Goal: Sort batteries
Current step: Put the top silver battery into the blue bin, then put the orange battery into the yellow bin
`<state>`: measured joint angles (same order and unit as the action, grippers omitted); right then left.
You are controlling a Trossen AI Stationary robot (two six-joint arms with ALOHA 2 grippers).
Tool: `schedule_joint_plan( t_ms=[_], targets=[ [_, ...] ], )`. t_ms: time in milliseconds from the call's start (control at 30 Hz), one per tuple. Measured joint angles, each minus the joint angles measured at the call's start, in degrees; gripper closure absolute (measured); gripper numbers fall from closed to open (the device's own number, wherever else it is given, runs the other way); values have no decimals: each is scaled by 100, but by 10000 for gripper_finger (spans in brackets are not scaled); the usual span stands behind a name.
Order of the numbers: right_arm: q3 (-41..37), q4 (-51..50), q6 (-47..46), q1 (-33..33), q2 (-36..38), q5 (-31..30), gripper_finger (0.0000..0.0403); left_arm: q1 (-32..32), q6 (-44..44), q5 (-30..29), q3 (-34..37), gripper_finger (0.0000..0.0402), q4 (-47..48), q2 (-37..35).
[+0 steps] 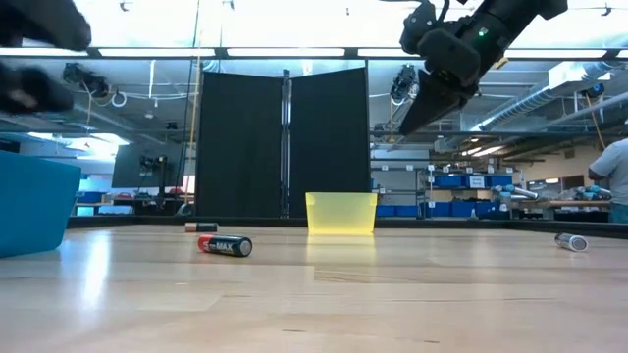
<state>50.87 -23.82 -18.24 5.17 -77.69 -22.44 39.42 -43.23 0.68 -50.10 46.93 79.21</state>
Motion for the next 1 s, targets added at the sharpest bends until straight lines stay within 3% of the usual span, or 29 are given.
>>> schedule_joint_plan(
  t_ms=[267,567,833,1000],
  targets=[
    [0,21,-4,7,0,2,391,2,-942,-123,934,359,-541,-3],
    [0,22,-20,9,0,17,390,-4,-1024,-200,1330,359,-1046,-10],
    [0,311,92,97,-4,560,372,-7,-957,-91,1010,267,-938,-8],
    [0,825,180,338,-4,562,358,45,-578,-382,688,256,-832,-49]
  ],
)
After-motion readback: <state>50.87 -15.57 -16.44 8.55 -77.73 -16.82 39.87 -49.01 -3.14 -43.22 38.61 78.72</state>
